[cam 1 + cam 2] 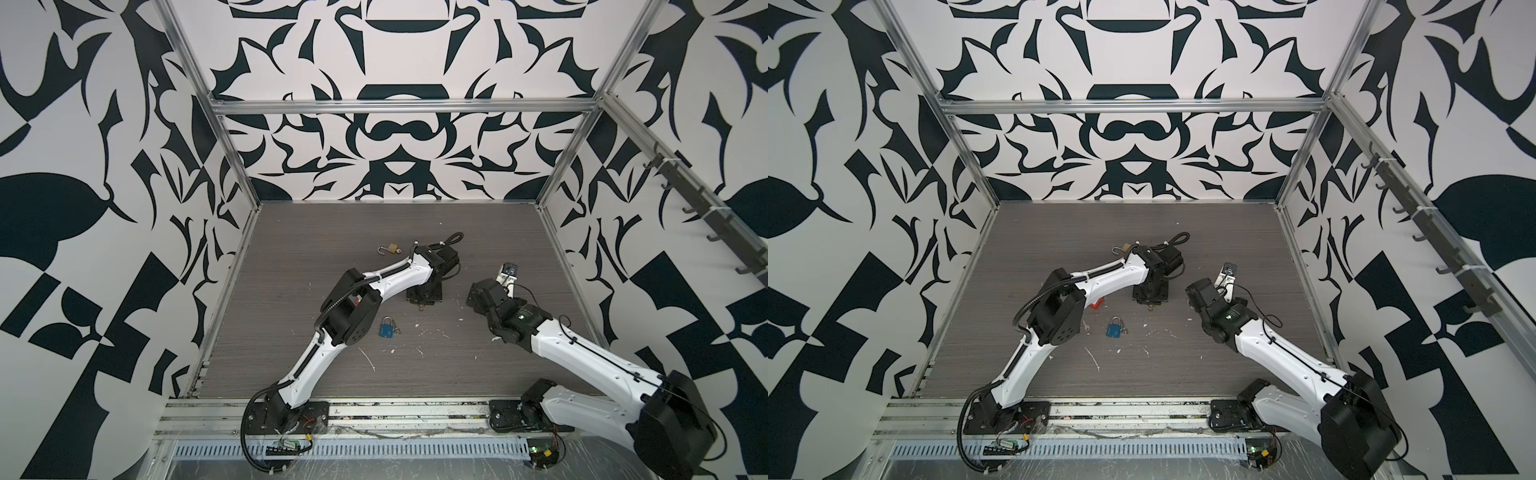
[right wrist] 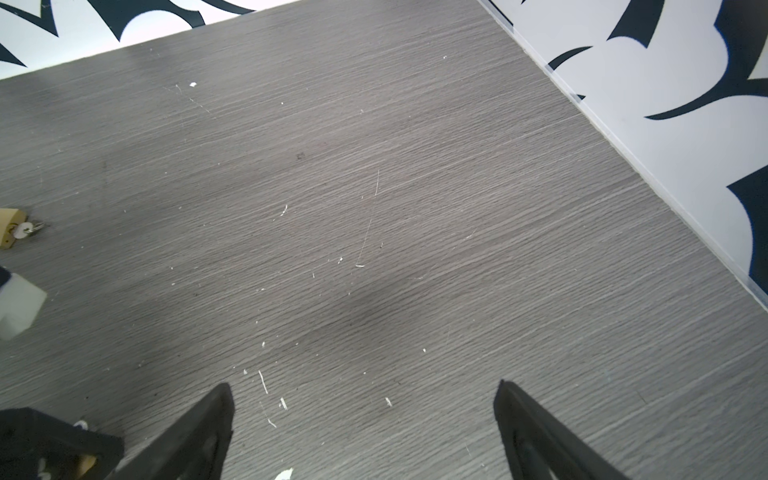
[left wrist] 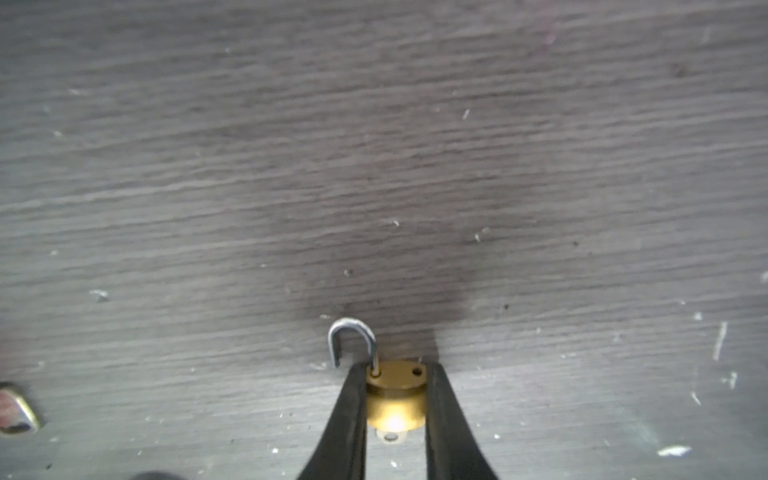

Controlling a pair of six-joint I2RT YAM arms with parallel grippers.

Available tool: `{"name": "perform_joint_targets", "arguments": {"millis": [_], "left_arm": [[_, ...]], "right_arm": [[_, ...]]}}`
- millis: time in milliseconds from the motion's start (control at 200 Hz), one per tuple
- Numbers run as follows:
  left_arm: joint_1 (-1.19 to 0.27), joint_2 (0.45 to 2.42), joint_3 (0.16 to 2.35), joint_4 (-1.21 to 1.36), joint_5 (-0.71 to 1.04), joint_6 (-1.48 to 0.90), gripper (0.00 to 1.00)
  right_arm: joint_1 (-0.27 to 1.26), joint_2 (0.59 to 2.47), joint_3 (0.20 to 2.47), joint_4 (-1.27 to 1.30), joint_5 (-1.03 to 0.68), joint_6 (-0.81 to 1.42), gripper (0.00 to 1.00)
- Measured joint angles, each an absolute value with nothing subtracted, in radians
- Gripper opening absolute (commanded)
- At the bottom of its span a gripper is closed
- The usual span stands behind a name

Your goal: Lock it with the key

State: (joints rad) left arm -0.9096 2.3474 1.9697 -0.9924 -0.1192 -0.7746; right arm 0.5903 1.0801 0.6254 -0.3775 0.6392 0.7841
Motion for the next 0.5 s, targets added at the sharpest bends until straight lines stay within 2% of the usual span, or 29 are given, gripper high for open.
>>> {"name": "perform_joint_targets", "arguments": {"millis": [240,500], "left_arm": [[-0.908,2.214,1.764,-0.787,-0.109,-0.587,0.0],[-0.856,1.825,1.427,-0.457,0.06,-0.201,0.0]], "right_arm": [[0.581,1.073,0.685,-0.416,0.62,0.762,1.0],[0.451,0.936,0.785,-0.438,0.453,0.727,0.96]]}}
